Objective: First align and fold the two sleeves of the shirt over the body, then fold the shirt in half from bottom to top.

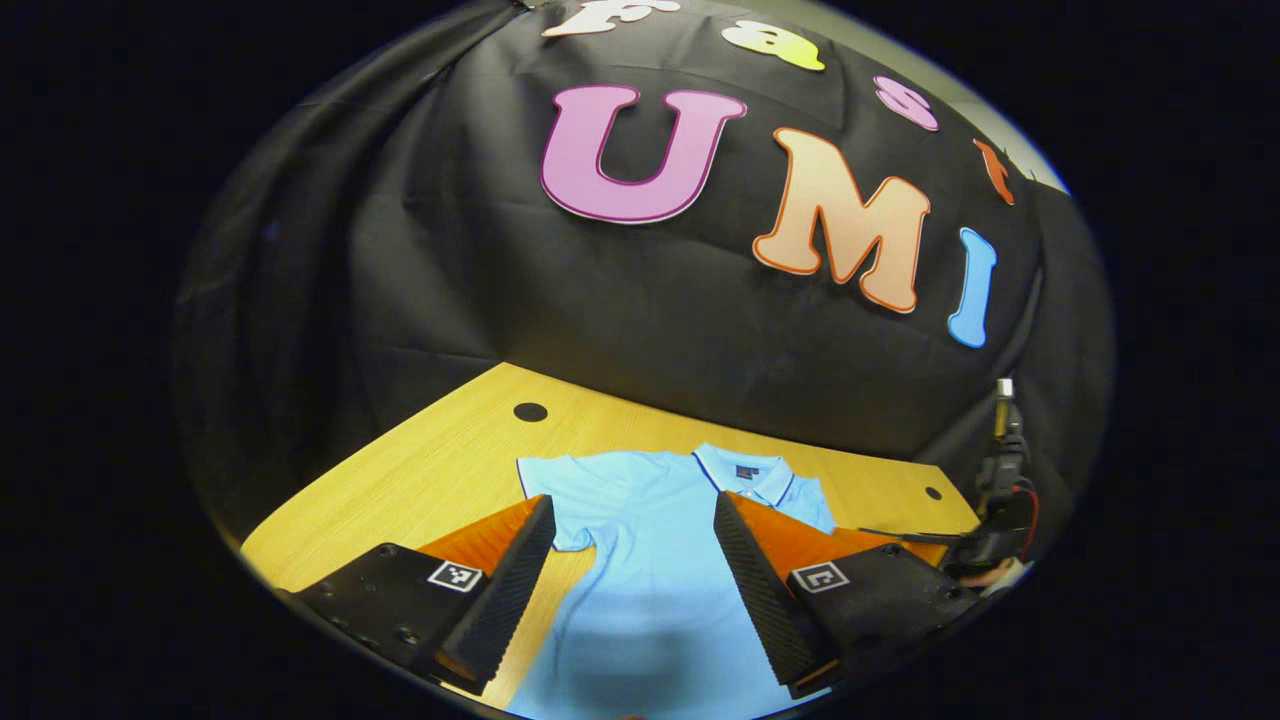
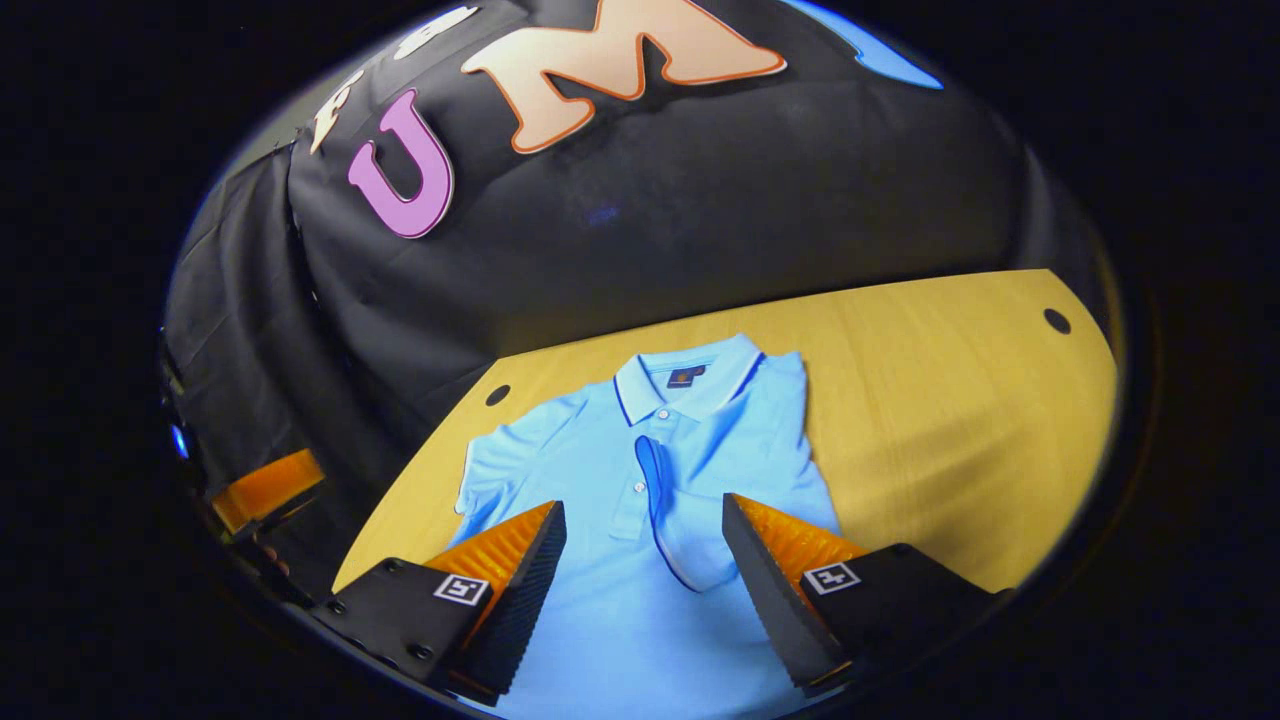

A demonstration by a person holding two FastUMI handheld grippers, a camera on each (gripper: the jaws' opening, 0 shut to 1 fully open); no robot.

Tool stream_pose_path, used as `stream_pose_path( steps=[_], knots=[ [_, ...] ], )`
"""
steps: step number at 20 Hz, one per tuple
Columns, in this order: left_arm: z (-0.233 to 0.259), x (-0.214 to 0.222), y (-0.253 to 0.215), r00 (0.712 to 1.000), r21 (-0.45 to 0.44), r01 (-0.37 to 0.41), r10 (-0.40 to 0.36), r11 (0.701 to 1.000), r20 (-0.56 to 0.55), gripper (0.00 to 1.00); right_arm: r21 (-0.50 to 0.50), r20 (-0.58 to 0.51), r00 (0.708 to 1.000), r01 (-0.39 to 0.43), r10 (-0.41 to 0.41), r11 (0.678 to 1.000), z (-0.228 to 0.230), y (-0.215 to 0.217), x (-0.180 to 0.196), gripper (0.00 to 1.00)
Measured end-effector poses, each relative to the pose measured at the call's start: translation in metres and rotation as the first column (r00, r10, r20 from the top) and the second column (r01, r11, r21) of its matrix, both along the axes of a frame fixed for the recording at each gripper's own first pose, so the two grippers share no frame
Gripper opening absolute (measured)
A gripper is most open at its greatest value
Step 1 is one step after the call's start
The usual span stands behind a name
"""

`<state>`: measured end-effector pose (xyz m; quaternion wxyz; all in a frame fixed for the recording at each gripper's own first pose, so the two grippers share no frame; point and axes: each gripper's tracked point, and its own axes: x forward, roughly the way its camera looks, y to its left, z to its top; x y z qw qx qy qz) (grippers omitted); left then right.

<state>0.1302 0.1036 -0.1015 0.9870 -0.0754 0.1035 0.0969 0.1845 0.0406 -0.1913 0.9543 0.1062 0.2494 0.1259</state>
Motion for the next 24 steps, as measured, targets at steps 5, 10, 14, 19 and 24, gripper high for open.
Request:
stream_pose_path(
  steps=[5,10,14,19,24],
  knots=[
    [-0.026,0.056,0.032,0.998,-0.037,0.028,-0.030,0.999,-0.050,0.95,0.010,-0.025,0.994,0.104,-0.104,0.995,0.011,-0.036,-0.068,0.98],
    [-0.077,0.098,0.070,0.987,-0.036,0.001,-0.007,0.999,-0.163,0.94,0.047,-0.070,0.975,0.213,-0.209,0.976,0.022,-0.067,-0.129,0.98],
    [-0.103,0.109,0.094,0.973,-0.026,-0.037,0.030,0.999,-0.228,0.94,0.037,-0.062,0.946,0.320,-0.318,0.947,0.032,-0.095,-0.157,0.98],
    [-0.127,0.114,0.097,0.954,0.000,-0.037,0.035,0.999,-0.296,0.88,0.067,-0.037,0.922,0.388,-0.386,0.919,0.045,-0.111,-0.169,0.98],
    [-0.138,0.116,0.104,0.940,0.060,-0.065,0.081,0.996,-0.331,0.71,0.054,-0.011,0.913,0.408,-0.408,0.912,0.055,-0.120,-0.177,0.92]
  ],
)
